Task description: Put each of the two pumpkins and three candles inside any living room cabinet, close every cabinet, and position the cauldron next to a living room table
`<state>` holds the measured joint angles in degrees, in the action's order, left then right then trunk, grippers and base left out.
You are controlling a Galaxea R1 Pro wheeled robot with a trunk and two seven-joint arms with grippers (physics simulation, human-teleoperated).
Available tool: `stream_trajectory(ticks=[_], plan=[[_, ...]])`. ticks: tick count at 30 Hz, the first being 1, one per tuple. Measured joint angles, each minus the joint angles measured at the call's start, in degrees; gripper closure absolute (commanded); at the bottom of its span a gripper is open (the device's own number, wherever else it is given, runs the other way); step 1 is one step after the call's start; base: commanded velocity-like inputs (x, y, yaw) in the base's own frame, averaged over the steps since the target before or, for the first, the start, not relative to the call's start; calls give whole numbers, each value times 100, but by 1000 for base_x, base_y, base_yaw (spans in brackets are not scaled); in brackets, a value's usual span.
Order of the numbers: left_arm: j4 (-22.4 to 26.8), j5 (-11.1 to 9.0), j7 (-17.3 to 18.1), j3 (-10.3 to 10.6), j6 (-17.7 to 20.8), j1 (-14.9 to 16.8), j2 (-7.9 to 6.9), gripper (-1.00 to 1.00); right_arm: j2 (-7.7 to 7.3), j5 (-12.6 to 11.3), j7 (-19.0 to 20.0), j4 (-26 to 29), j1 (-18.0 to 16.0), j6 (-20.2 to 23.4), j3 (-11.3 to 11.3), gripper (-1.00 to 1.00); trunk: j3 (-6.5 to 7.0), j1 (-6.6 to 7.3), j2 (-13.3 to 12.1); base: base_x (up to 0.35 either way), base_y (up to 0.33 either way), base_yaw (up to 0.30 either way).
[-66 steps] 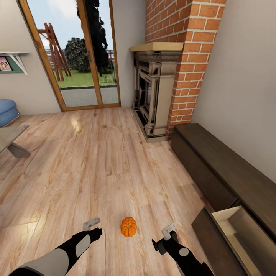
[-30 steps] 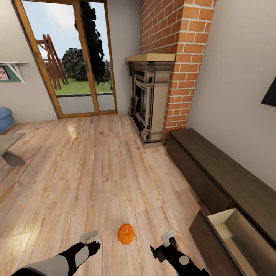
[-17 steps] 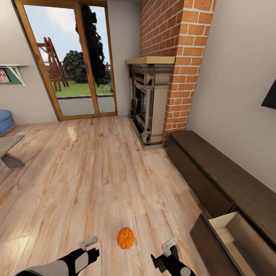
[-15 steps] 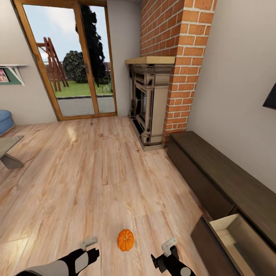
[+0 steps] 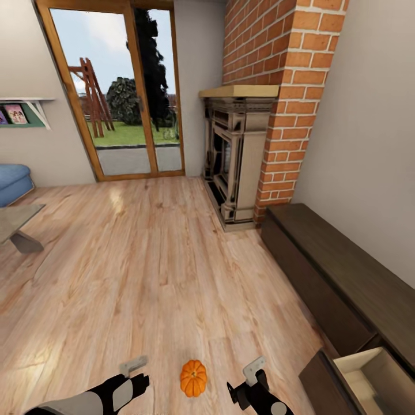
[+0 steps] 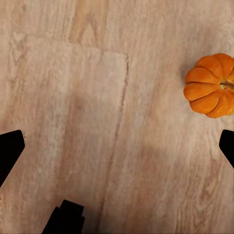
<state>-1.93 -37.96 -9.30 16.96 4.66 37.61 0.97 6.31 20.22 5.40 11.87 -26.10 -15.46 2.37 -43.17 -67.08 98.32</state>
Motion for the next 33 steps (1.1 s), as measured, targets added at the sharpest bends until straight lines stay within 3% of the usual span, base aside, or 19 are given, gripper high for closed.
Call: stream_trajectory(ticks=[10,23,27,31,33], plan=[[0,0,5,0,0,-1,0,-100,-2,8,-47,0,0,0,0,-100,26,0,0,88,0,220],[0,10,15,0,0,0,12,-100,-16,9,-48,0,0,-1,0,-100,27,0,0,305,0,10],[20,11,65,0,-102,0,149,-100,-13,6,-48,0,0,6,1,-100,27,0,0,27,0,0],[92,9,139,-2,-158,14,131,-100,-6,1,-48,-7,0,8,8,-100,27,0,0,3,0,0],[151,5,358,-12,-155,29,93,-100,-7,0,-48,-8,0,8,9,-100,27,0,0,0,0,0]])
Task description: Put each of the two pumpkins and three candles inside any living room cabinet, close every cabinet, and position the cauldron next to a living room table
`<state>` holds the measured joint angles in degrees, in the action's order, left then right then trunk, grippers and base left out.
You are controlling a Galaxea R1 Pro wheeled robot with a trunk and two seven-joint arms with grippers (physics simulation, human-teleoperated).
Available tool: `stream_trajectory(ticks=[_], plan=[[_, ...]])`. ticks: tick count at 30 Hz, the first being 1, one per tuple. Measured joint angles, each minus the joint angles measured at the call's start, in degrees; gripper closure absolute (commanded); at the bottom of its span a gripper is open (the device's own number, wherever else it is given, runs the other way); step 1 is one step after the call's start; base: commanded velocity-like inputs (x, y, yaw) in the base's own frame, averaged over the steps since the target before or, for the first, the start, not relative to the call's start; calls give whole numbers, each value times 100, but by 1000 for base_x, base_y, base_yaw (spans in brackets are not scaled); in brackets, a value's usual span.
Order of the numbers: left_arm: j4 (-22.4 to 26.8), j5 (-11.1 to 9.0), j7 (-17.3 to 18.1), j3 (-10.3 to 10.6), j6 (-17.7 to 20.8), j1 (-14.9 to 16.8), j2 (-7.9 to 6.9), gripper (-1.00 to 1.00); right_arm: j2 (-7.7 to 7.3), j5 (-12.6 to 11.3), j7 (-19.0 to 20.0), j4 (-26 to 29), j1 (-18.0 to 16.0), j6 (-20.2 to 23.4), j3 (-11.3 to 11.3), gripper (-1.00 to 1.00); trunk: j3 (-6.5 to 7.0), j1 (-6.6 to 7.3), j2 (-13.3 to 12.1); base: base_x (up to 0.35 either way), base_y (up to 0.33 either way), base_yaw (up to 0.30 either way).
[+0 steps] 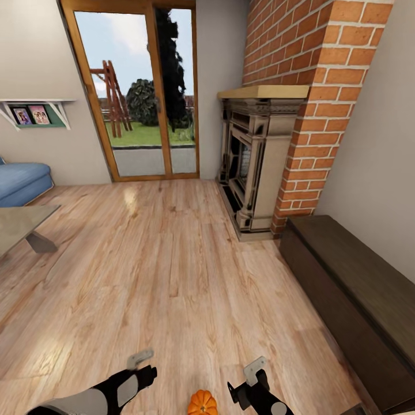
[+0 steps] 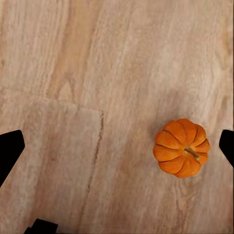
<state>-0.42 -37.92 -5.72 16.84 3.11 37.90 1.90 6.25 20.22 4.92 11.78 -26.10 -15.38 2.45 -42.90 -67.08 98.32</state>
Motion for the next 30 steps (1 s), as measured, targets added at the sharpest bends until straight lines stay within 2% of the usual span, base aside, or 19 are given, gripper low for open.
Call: stream_trajectory(ticks=[1,4,7,8,9,11,12,13,15,16,21,22,26,27,30], plan=[[50,-2,191,-5,4,6,-51,-100,0,3,0,0,0,0,0,-100,0,0,0,0,0,0],[410,-11,1204,-14,49,16,-363,-100,-2,7,0,-1,0,0,0,-100,0,0,0,0,0,0],[649,-20,2153,-23,106,38,-606,-100,-8,8,0,-1,0,0,1,-100,0,0,0,0,0,0],[779,-23,2592,-32,223,54,-715,-100,-5,8,0,-1,0,0,1,-100,0,0,0,0,0,0],[1128,-34,3139,-60,531,68,-852,-100,-3,8,0,-5,0,0,1,-100,1,0,0,0,0,0],[1626,-31,3617,-177,985,74,-984,-100,-2,10,0,-7,0,0,1,-100,0,0,0,0,0,0],[1987,-36,3897,-367,1345,78,-1037,-100,-1,15,2,-8,0,0,1,-100,1,0,0,0,0,0],[2114,-27,3981,-440,1463,77,-1048,-100,-1,19,3,-9,0,0,1,-100,0,0,0,0,0,0],[2746,-36,4304,-846,1969,83,-1055,-100,-1,39,7,-9,0,0,3,-100,1,0,0,0,0,0],[2962,-32,4390,-924,2102,95,-1035,-100,-1,47,8,-9,0,0,6,-100,0,0,0,0,0,0],[4105,-43,4987,-1060,3157,372,-616,-100,7,60,40,-1,0,0,9,-100,1,0,0,0,0,0],[4220,-38,5034,-1063,3243,408,-536,-100,8,61,48,-1,0,0,9,-100,0,0,0,0,0,0],[4317,-176,5118,-1141,3234,415,-407,-100,-122,-71,176,42,-131,129,-129,-100,0,0,0,0,0,0],[4300,-205,5096,-1132,3214,406,-417,-100,-129,-103,208,29,-164,161,-97,-100,0,0,0,0,0,0],[4256,-230,5081,-1113,3161,380,-417,-100,-34,-7,215,-9,-209,77,4,-100,0,0,0,0,0,0]])
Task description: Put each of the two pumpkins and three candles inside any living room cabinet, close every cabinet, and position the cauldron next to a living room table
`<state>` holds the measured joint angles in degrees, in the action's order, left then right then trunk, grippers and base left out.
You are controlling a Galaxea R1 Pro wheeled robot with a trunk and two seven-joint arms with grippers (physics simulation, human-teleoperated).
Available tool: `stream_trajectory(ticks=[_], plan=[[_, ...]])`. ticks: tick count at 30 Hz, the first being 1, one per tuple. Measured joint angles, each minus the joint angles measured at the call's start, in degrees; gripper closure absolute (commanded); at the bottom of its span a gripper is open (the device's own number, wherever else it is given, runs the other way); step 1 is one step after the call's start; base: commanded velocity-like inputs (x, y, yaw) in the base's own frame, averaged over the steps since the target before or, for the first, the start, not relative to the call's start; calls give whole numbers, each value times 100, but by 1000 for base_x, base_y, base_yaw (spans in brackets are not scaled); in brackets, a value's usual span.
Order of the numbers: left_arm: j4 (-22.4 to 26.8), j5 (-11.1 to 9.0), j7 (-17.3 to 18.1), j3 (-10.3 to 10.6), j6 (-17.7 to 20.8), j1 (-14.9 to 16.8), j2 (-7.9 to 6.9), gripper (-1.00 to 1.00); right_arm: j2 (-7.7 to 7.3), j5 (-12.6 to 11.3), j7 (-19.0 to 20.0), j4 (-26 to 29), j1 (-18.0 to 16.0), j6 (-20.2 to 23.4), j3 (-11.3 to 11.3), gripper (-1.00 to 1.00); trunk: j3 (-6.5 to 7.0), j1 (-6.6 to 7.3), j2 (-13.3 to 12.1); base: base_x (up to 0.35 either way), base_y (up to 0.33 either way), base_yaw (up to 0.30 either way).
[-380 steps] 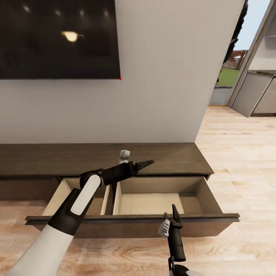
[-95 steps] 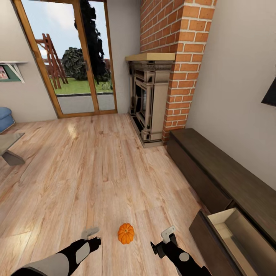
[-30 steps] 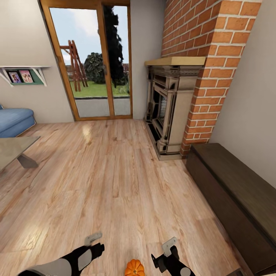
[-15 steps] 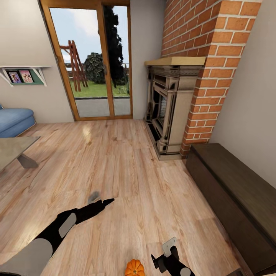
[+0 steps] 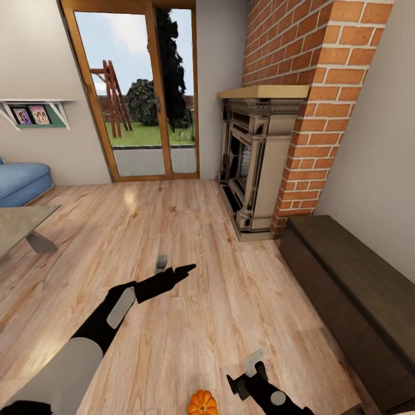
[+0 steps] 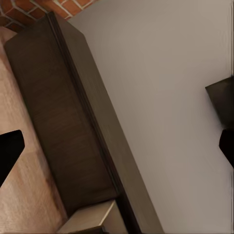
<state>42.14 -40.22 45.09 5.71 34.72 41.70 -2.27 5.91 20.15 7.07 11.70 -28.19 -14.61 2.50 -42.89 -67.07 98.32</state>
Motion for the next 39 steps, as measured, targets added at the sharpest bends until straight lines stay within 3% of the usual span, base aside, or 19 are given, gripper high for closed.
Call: stream_trajectory(ticks=[5,13,22,23,24,25,39], plan=[[-51,-161,138,-15,-32,-12,39,-100,20,128,-160,-13,-26,-160,62,-100,0,0,0,0,0,0],[-38,-390,158,-15,-35,-13,42,-100,-236,-133,96,27,-117,-83,33,-100,0,0,0,0,0,0],[-22,-389,158,-8,-36,-13,42,-100,-527,-421,384,36,-232,207,22,-100,-161,-197,359,0,0,0],[-22,-389,158,-10,-36,-12,43,-100,-924,-1933,2299,35,-242,1298,29,-100,-179,-219,399,0,0,0],[-21,-389,158,-11,-35,-14,42,-100,-1119,-2036,3940,36,-258,1363,10,-100,-197,-241,440,0,0,0],[-22,-389,158,-10,-36,-13,43,-100,-1057,-2048,4553,36,-262,1365,22,-100,-215,-263,480,0,0,0],[-22,-391,158,-8,-36,-13,49,-100,-1049,-2050,4622,178,-292,1397,14,-100,-466,-570,1041,0,0,0]])
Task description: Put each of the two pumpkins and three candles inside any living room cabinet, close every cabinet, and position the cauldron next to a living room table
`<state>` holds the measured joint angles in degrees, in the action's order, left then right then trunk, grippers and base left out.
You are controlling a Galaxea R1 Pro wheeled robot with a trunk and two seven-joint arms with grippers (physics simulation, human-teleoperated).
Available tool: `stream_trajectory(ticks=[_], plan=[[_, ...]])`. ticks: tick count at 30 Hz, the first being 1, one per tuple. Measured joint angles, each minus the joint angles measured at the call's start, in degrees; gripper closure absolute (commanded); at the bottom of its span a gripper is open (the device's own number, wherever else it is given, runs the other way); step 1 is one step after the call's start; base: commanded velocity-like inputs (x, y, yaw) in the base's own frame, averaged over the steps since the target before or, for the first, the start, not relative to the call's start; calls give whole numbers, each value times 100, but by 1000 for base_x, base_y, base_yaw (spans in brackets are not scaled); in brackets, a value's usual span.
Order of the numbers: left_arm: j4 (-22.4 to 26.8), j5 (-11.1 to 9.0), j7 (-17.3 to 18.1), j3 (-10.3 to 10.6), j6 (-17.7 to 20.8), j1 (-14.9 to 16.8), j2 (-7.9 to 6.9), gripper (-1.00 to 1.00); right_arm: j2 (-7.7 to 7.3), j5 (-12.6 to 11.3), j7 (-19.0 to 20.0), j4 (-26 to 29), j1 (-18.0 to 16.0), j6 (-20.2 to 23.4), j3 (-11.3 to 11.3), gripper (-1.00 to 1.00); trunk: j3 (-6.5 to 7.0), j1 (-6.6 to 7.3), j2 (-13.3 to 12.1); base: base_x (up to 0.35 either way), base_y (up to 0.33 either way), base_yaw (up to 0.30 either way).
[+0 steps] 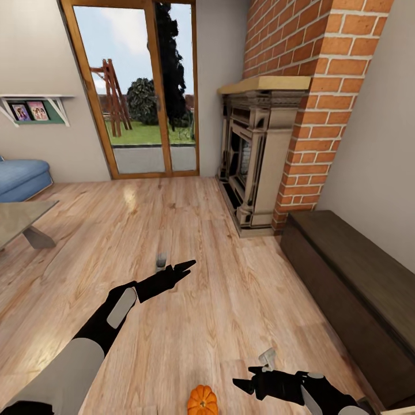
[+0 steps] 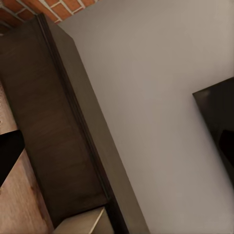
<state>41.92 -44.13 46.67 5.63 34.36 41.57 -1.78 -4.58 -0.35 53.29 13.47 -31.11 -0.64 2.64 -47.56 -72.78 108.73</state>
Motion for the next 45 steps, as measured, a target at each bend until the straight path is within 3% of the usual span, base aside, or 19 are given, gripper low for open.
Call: stream_trajectory(ticks=[7,13,16,23,45], plan=[[0,1,0,0,0,0,2,-100,-5,-54,6,14,0,326,-2,-100,-126,-154,281,0,0,0],[-2,-1,0,0,0,0,2,-100,-49,-579,17,9,0,416,-58,-100,-233,-286,521,0,0,0],[-4,0,0,0,0,0,2,-100,-116,-708,26,6,0,438,-69,-100,-287,-351,642,0,0,0],[-10,2,0,0,0,0,2,-100,-170,-732,252,6,0,672,-70,-100,-413,-505,922,0,0,0],[-17,2,0,0,0,0,2,-100,-193,-738,393,-3,0,706,-70,-100,-808,-988,1805,0,0,0]])
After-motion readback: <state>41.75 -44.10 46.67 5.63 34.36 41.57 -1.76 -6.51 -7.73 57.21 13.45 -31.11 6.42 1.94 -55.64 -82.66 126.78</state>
